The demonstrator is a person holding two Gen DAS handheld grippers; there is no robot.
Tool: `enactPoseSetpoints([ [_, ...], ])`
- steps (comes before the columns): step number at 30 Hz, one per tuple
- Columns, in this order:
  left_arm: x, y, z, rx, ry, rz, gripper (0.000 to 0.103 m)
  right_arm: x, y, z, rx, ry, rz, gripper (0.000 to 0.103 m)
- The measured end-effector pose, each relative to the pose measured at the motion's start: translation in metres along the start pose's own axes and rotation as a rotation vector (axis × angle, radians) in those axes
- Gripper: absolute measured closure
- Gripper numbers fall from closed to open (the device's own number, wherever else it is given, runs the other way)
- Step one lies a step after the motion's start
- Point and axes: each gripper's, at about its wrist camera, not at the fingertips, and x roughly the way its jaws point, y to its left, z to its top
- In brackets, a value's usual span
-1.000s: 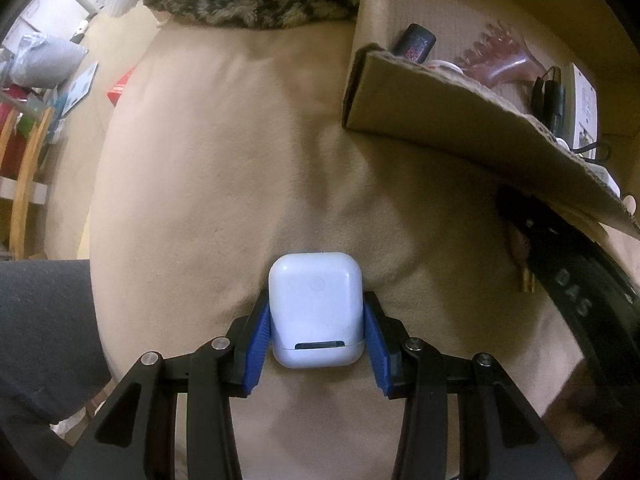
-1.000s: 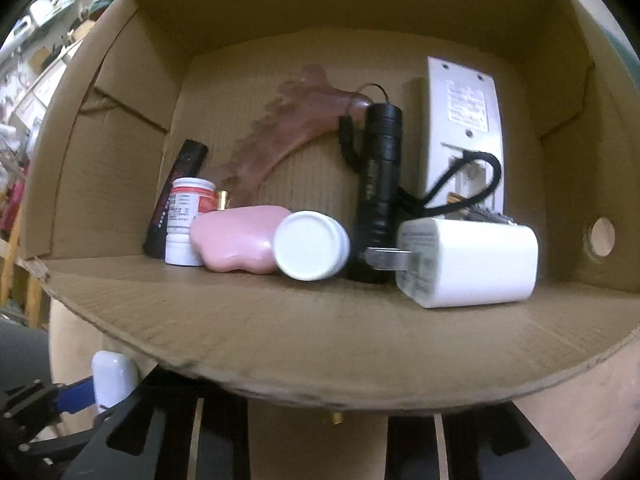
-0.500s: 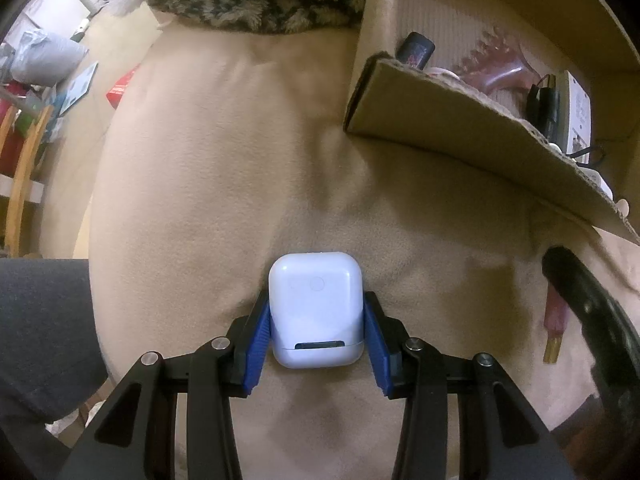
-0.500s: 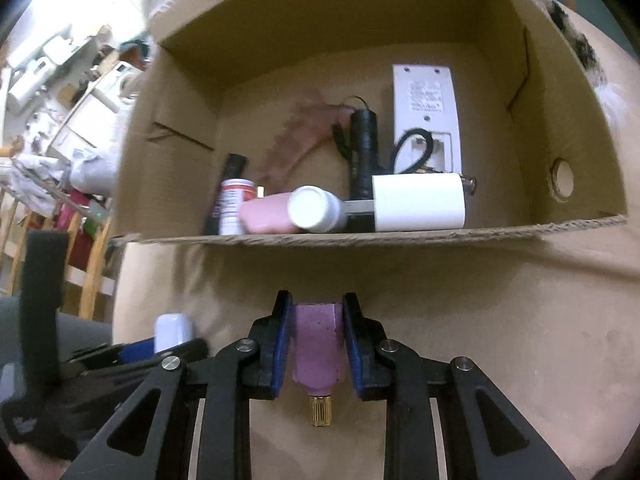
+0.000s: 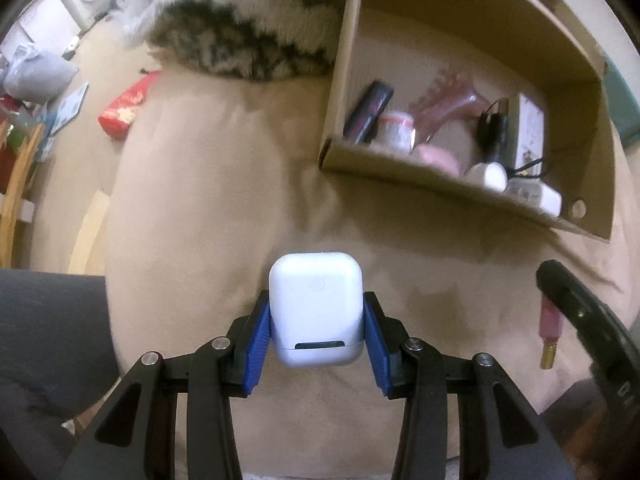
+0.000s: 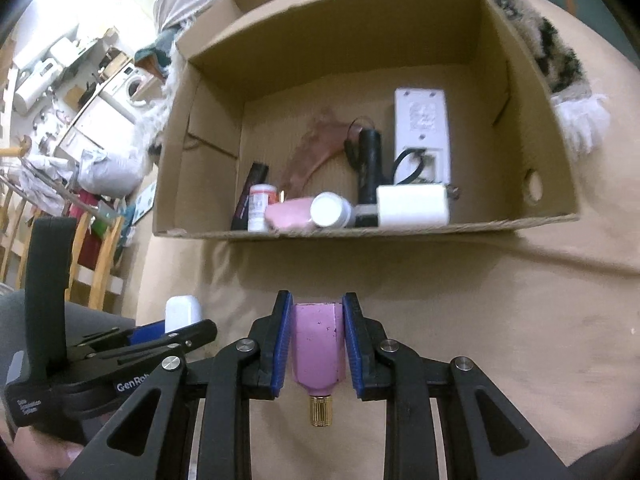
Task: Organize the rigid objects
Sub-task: 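Carry the earbud case and pink tube over into the box with both tools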
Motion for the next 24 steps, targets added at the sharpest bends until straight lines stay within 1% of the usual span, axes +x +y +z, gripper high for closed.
enactPoseSetpoints([
  [3,-0.021,-0.003,0.005,0.022,-0.057,-0.003,0.063,-0.016,-0.005,0.006,0.013,-0.028,0.009,0.076],
  [7,-0.049,-0.012,0.020,0.057,-0.138,0.003,0.063,-0.031,-0.008,0.018,0.010,-0.077,0.023,0.076],
  [10,-0.067,-0.018,0.036,0.085,-0.183,0.001,0.063,-0.039,-0.011,0.030,0.005,-0.105,0.023,0.076],
  [13,-0.077,-0.033,0.064,0.118,-0.215,0.009,0.063,-0.044,-0.017,0.046,0.007,-0.128,0.021,0.076],
  [19,-0.077,-0.063,0.095,0.186,-0.248,0.027,0.063,-0.046,-0.026,0.082,0.009,-0.161,0.012,0.076],
  [24,-0.060,-0.085,0.110,0.240,-0.251,0.043,0.063,-0.034,-0.036,0.108,0.024,-0.166,0.008,0.076],
])
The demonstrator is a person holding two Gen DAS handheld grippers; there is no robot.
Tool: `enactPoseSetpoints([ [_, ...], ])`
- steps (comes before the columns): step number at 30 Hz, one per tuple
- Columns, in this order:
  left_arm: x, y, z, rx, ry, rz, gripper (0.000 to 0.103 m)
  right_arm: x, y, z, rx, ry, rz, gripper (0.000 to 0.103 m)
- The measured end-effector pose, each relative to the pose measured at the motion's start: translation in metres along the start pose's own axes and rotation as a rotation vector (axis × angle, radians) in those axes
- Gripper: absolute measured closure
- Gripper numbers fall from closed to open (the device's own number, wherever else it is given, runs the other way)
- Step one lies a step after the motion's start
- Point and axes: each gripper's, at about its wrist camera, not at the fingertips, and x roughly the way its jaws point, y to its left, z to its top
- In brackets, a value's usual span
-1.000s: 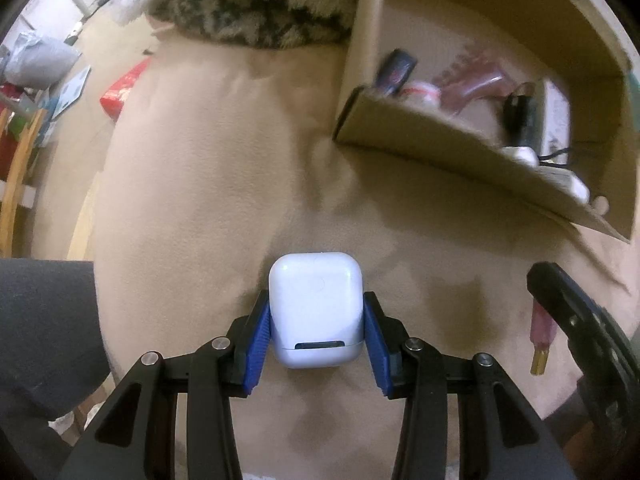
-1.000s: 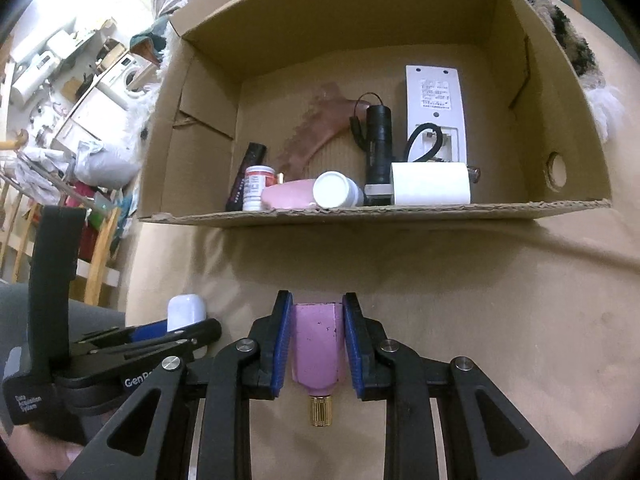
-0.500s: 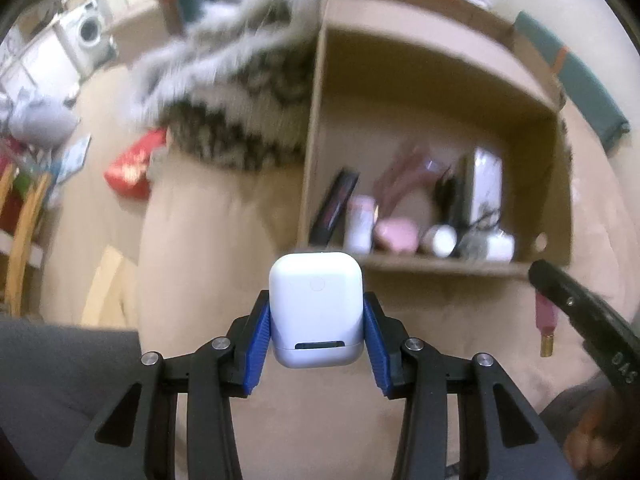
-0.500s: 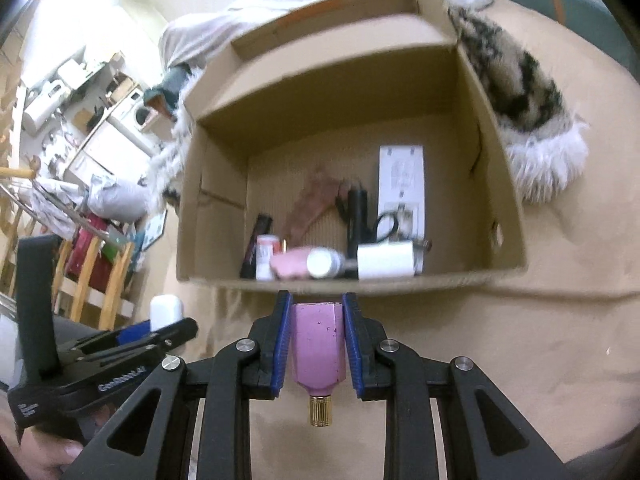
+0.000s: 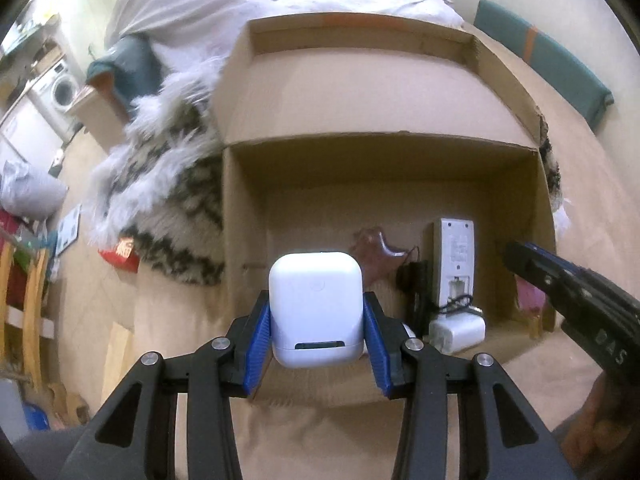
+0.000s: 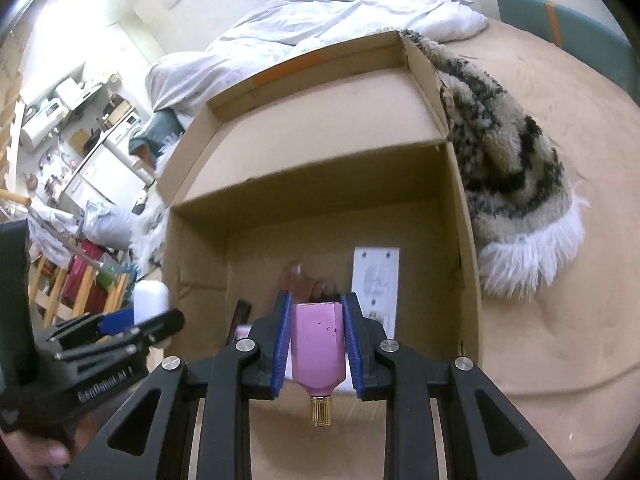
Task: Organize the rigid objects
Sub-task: 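Carry the earbud case and pink tube over into the box with both tools, then lower both items into the box and open both tools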
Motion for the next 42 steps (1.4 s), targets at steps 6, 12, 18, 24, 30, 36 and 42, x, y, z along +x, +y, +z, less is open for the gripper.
enactPoseSetpoints([
  [6,0.036,-0.004,0.005,0.004,0.018,-0.082,0.063,0.028,-0.010,0.008,0.024,0.027,-0.013,0.076],
  [12,0.064,0.001,0.002,-0.025,0.036,-0.090,0.063,0.045,-0.019,-0.001,0.078,0.044,0.001,0.076],
  [18,0.070,-0.003,0.006,-0.017,0.012,-0.078,0.063,0.052,-0.022,0.007,0.077,0.030,-0.015,0.076],
  [24,0.076,-0.010,0.009,-0.034,0.017,-0.091,0.063,0.059,-0.023,0.009,0.101,0.022,-0.026,0.076],
  [30,0.071,-0.008,0.007,-0.043,0.014,-0.105,0.062,0.057,-0.022,0.011,0.106,0.010,-0.017,0.076],
  [36,0.050,0.000,0.011,-0.046,-0.029,-0.097,0.039,0.052,-0.025,0.016,0.127,-0.013,-0.016,0.069],
  [42,0.032,0.002,0.006,-0.050,-0.033,-0.154,0.037,0.036,-0.011,0.019,0.079,-0.072,0.016,0.026],
])
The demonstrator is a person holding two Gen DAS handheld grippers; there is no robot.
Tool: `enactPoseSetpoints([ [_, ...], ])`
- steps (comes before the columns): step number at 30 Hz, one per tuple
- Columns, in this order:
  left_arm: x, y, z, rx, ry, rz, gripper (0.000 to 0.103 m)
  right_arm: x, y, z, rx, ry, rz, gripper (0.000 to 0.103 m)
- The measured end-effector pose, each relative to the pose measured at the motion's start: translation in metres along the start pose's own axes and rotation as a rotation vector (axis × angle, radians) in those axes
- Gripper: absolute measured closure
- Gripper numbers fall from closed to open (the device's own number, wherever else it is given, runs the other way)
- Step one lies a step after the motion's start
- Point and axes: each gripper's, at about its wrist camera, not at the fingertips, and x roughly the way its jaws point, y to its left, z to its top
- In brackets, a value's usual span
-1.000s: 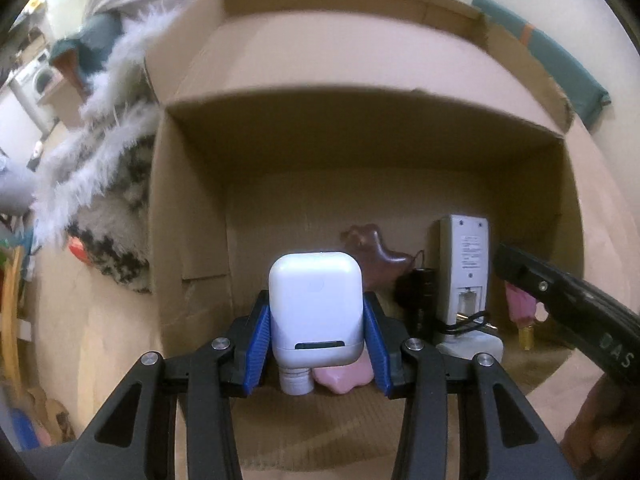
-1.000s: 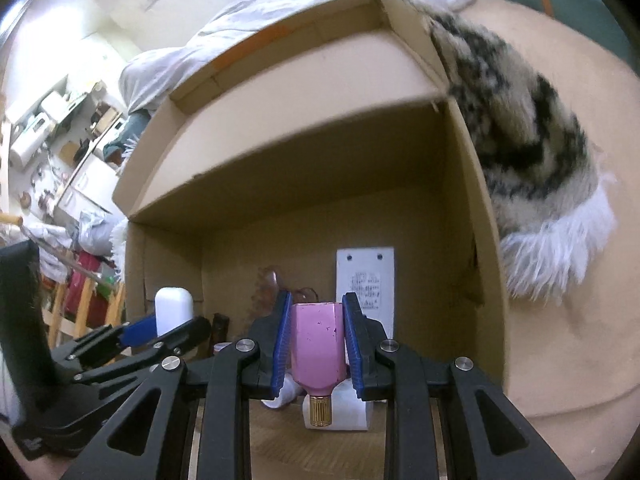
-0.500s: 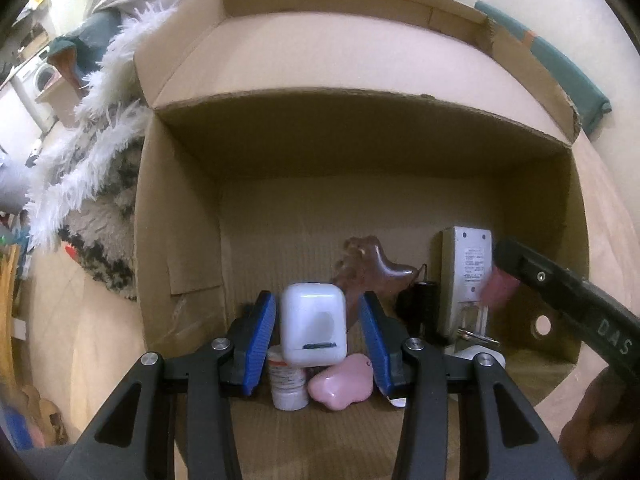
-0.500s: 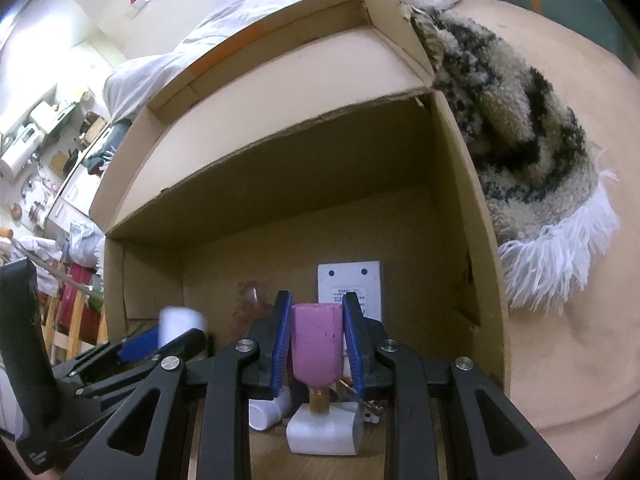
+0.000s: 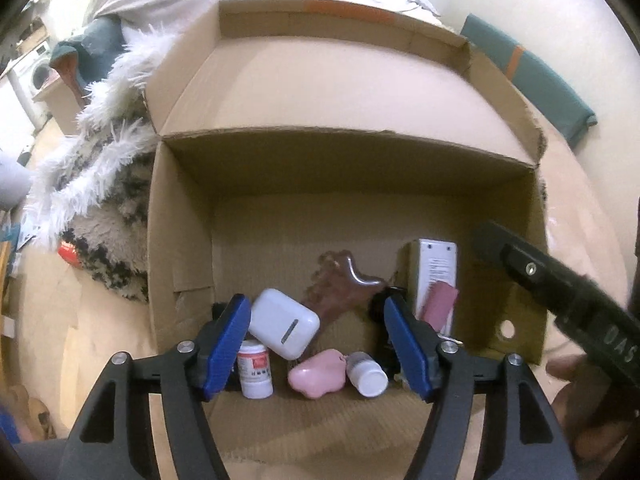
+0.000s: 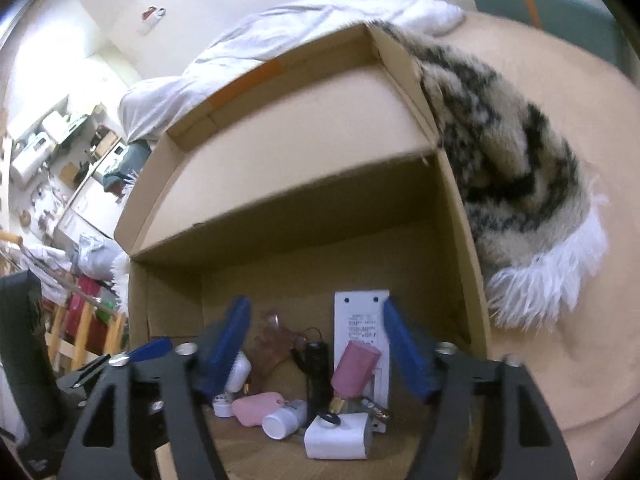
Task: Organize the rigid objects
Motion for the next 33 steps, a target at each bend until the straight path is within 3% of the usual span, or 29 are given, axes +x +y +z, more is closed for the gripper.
enactPoseSetpoints([
  [3,-0.024,0.003,-0.006,0.000,-0.048,-0.008,0.037,-0.012,0.003,0.001,0.008,-0.038,0.008,0.021],
  [5,-0.040,0.007,-0.002,0.007,-0.074,-0.004,0.037,-0.020,0.005,0.001,0.006,-0.057,-0.009,0.003],
  [6,-0.048,0.007,-0.001,0.013,-0.087,-0.005,0.037,-0.024,0.007,0.000,0.006,-0.064,-0.006,0.000],
  [11,-0.080,0.017,-0.009,0.009,-0.130,0.069,0.037,-0.050,0.008,-0.008,0.010,-0.074,-0.028,0.000],
  [17,-0.112,0.035,-0.031,-0.037,-0.161,0.091,0.035,-0.088,0.004,-0.029,0.067,-0.087,0.022,0.000],
  [23,-0.136,0.047,-0.064,-0.045,-0.239,0.077,0.000,-0.117,0.020,-0.057,-0.014,-0.114,-0.050,0.000],
  [29,-0.146,0.050,-0.085,-0.053,-0.277,0.110,0.000,-0.136,0.033,-0.083,-0.088,-0.159,-0.075,0.000],
  [33,-0.144,0.042,-0.093,-0.014,-0.283,0.174,0.000,-0.136,0.039,-0.096,-0.125,-0.169,-0.111,0.000],
])
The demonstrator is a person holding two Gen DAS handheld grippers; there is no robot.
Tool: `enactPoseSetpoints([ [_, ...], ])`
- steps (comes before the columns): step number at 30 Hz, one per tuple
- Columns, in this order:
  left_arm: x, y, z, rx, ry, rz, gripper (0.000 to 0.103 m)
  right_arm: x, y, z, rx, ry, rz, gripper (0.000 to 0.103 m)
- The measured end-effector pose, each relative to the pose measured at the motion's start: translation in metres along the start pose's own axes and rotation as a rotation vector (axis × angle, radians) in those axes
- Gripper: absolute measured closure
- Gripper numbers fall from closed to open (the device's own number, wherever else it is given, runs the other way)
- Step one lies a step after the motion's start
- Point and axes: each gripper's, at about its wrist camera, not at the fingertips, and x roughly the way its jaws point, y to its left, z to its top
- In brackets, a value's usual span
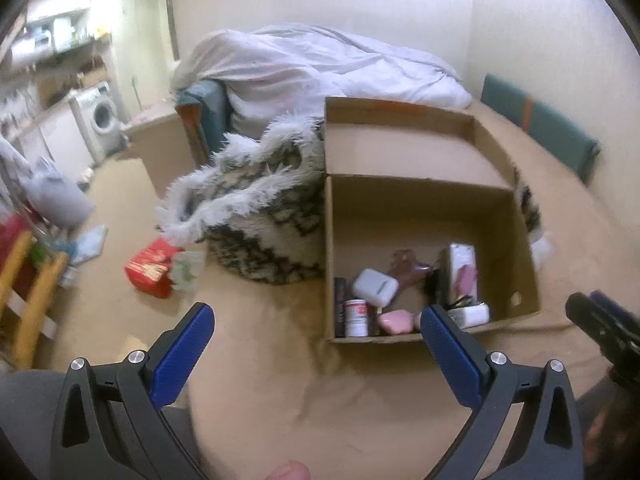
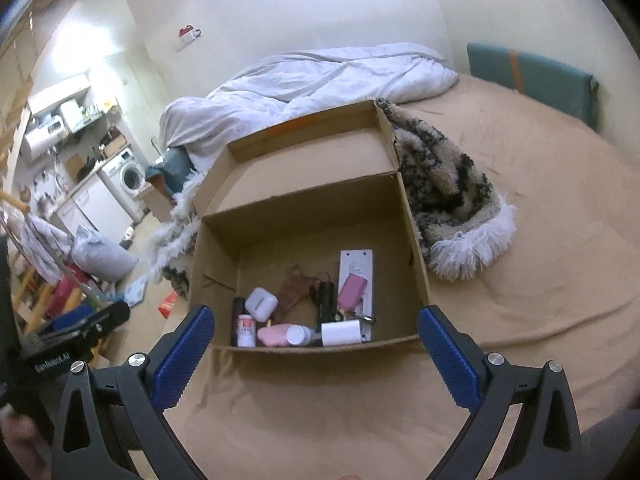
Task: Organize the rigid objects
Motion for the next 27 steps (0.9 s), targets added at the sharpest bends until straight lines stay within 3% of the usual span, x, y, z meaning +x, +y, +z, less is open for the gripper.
enactPoseSetpoints([
  [2,0.001,-0.001,-0.004,0.012,-0.012,-0.036,0.000,0.001,0.001,-0.007,-0.006,-0.005,-0.007,0.000],
  [10,0.009,0.003,-0.006,-0.037,0.012,-0.064,0.000,0.011,0.002,-0.011,-0.041,-0.019,-0.067,0.000],
  [14,0.008,0.000,-0.008,-0.019,-0.001,-0.037,0.000,0.013,0.001,-0.012,-0.032,-0.005,-0.064,0.000],
  [27,0.009,-0.003,-0.010,-0.013,0.007,-0.055,0.000,0.014,0.000,-0.013,-0.033,-0.003,-0.073,0.000],
])
